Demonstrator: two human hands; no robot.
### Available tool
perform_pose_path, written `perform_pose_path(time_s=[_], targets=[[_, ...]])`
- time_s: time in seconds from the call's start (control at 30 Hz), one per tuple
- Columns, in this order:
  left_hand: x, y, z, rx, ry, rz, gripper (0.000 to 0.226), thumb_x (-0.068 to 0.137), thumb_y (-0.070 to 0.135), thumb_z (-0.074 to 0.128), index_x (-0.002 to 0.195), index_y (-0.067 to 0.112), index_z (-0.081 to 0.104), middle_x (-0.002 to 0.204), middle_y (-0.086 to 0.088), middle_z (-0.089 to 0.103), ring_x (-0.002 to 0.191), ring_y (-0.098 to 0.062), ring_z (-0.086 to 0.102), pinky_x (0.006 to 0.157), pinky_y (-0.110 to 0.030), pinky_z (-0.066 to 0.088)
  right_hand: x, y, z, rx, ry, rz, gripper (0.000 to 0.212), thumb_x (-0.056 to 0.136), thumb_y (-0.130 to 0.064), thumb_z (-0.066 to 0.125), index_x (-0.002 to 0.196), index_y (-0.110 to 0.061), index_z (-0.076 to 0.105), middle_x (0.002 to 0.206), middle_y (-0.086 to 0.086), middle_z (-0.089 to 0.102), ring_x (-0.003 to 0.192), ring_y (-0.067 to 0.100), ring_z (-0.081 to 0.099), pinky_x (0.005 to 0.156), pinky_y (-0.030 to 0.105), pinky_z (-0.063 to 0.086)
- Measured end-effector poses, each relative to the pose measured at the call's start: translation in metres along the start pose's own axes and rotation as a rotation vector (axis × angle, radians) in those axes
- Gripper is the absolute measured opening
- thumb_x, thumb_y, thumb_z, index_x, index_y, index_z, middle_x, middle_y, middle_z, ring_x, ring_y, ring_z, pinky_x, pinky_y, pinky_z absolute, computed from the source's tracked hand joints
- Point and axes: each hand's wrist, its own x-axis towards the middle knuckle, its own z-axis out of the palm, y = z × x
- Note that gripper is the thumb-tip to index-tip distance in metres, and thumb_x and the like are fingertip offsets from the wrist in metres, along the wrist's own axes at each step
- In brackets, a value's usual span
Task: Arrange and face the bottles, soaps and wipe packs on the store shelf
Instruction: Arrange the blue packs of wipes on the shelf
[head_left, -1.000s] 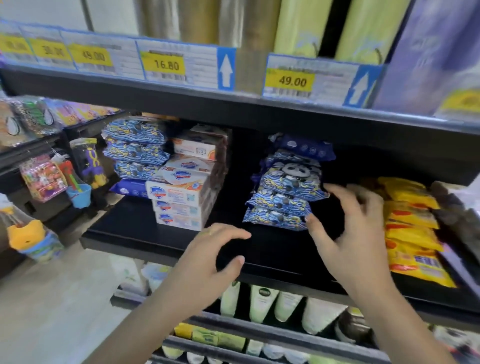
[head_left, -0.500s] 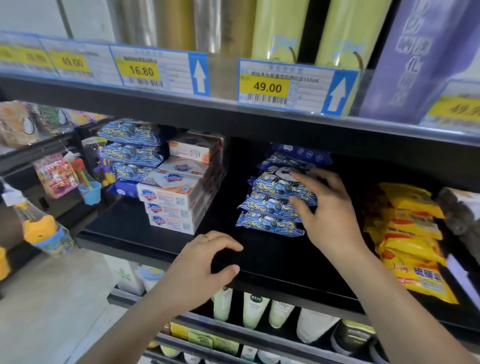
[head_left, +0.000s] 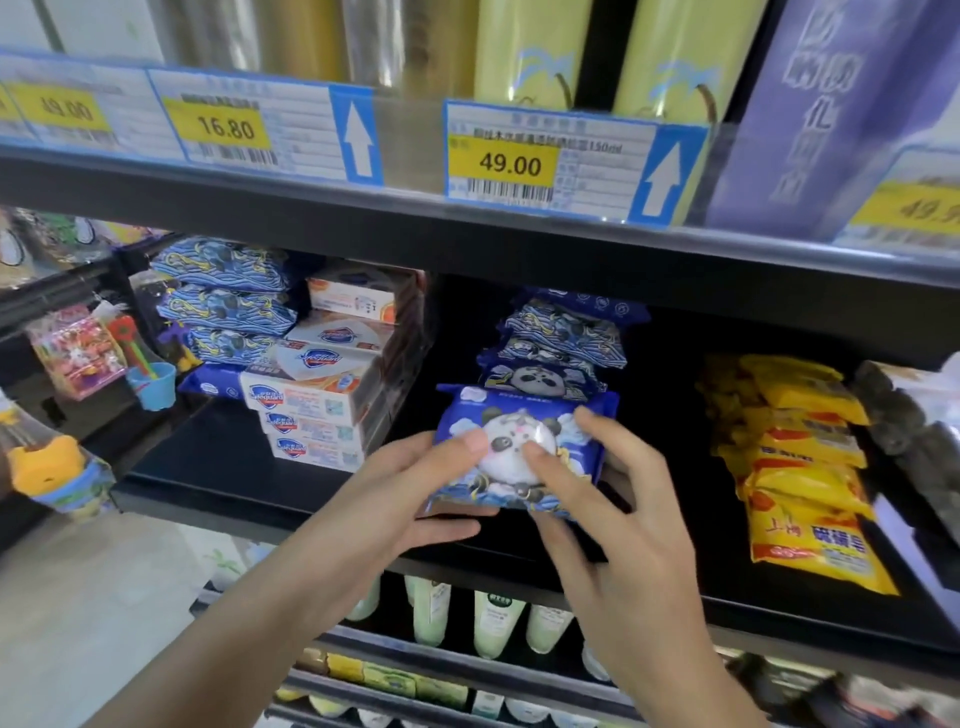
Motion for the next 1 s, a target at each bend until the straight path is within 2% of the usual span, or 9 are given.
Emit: perform_pose_path(time_s=[0.17, 0.3, 0.37, 0.5, 0.57, 0.67, 0.73, 0.83, 1.0], targets=[[-0.002, -0.004, 0.002, 0.132, 0.029, 0.021, 0.033, 0.093, 0.032, 0.074, 0.124, 0.023, 0.069, 0.116, 0.003, 0.078, 0.11, -0.013, 0.073, 0.097, -0.035, 0.056, -0.008, -0.005, 0.004, 0.098, 0.014, 0.031, 0.073, 0.079, -0.001, 0.084, 0.14, -0.031, 0.06, 0.153, 0.002, 0.037, 0.14, 0.018, 0.047, 0.103, 0.038, 0.053], [-0.002, -0.01, -0.002, 0.167, 0.053, 0.041, 0.047, 0.078, 0.036, 0.076, 0.123, 0.026, 0.068, 0.114, 0.005, 0.078, 0.108, -0.013, 0.073, 0.096, -0.033, 0.055, -0.011, -0.01, 0.0, 0.105, -0.028, 0.112, 0.09, 0.076, -0.01, 0.088, 0.15, -0.037, 0.045, 0.156, -0.003, 0.031, 0.138, 0.009, 0.046, 0.104, 0.017, 0.046], [-0.002, -0.01, -0.003, 0.17, 0.085, 0.054, 0.045, 0.08, 0.028, 0.083, 0.122, 0.025, 0.067, 0.112, 0.004, 0.079, 0.107, -0.014, 0.073, 0.095, -0.032, 0.055, -0.012, -0.012, -0.003, 0.13, -0.051, 0.17, 0.101, 0.073, -0.016, 0.091, 0.154, -0.04, 0.035, 0.157, -0.004, 0.029, 0.141, 0.004, 0.04, 0.103, 0.009, 0.04], [-0.002, -0.01, -0.006, 0.182, 0.11, 0.104, 0.048, 0.078, 0.015, 0.088, 0.12, 0.025, 0.066, 0.11, 0.004, 0.079, 0.105, -0.012, 0.074, 0.092, -0.027, 0.054, -0.01, -0.019, -0.014, 0.282, -0.063, 0.376, 0.102, 0.077, -0.042, 0.087, 0.157, -0.047, 0.024, 0.156, -0.017, 0.028, 0.129, 0.012, 0.055, 0.098, 0.026, 0.049], [-0.004, -0.01, -0.01, 0.185, 0.11, 0.139, 0.049, 0.08, 0.007, 0.085, 0.12, 0.025, 0.064, 0.11, 0.006, 0.079, 0.104, -0.01, 0.074, 0.087, -0.021, 0.057, -0.004, -0.024, -0.021, 0.355, -0.054, 0.535, 0.093, 0.077, -0.061, 0.078, 0.154, -0.052, 0.026, 0.147, -0.025, 0.039, 0.117, 0.009, 0.061, 0.09, 0.027, 0.051], [-0.006, -0.01, -0.012, 0.2, 0.091, 0.186, 0.054, 0.079, 0.005, 0.084, 0.123, 0.027, 0.061, 0.111, 0.008, 0.078, 0.105, -0.009, 0.073, 0.09, -0.025, 0.056, 0.012, -0.029, -0.03, 0.476, -0.21, 0.848, 0.082, 0.069, -0.085, 0.064, 0.143, -0.059, 0.04, 0.127, -0.025, 0.062, 0.096, 0.007, 0.071, 0.08, 0.034, 0.059], [-0.005, -0.013, -0.014, 0.229, 0.09, 0.22, 0.061, 0.073, 0.007, 0.091, 0.121, 0.029, 0.061, 0.113, 0.008, 0.077, 0.107, -0.01, 0.072, 0.096, -0.03, 0.052, 0.021, -0.031, -0.033, 0.64, -0.308, 1.02, 0.075, 0.067, -0.081, 0.067, 0.134, -0.052, 0.054, 0.115, -0.023, 0.07, 0.089, 0.014, 0.075, 0.078, 0.04, 0.063], [-0.004, -0.016, -0.016, 0.271, 0.066, 0.294, 0.052, 0.071, 0.014, 0.087, 0.113, 0.034, 0.065, 0.114, 0.002, 0.076, 0.109, -0.015, 0.071, 0.099, -0.037, 0.051, 0.025, -0.033, -0.03, 0.966, -0.39, 1.126, 0.063, 0.069, -0.075, 0.076, 0.12, -0.039, 0.072, 0.12, -0.008, 0.073, 0.091, 0.028, 0.075, 0.07, 0.041, 0.058], [-0.008, -0.017, -0.015, 0.373, 0.044, 0.405, 0.047, 0.075, 0.01, 0.084, 0.11, 0.032, 0.062, 0.105, 0.005, 0.071, 0.099, -0.021, 0.066, 0.095, -0.048, 0.05, 0.024, -0.031, -0.022, 1.126, -0.356, 1.179, 0.069, 0.064, -0.049, 0.087, 0.121, -0.014, 0.072, 0.117, 0.011, 0.075, 0.08, 0.03, 0.066, 0.061, 0.039, 0.055]])
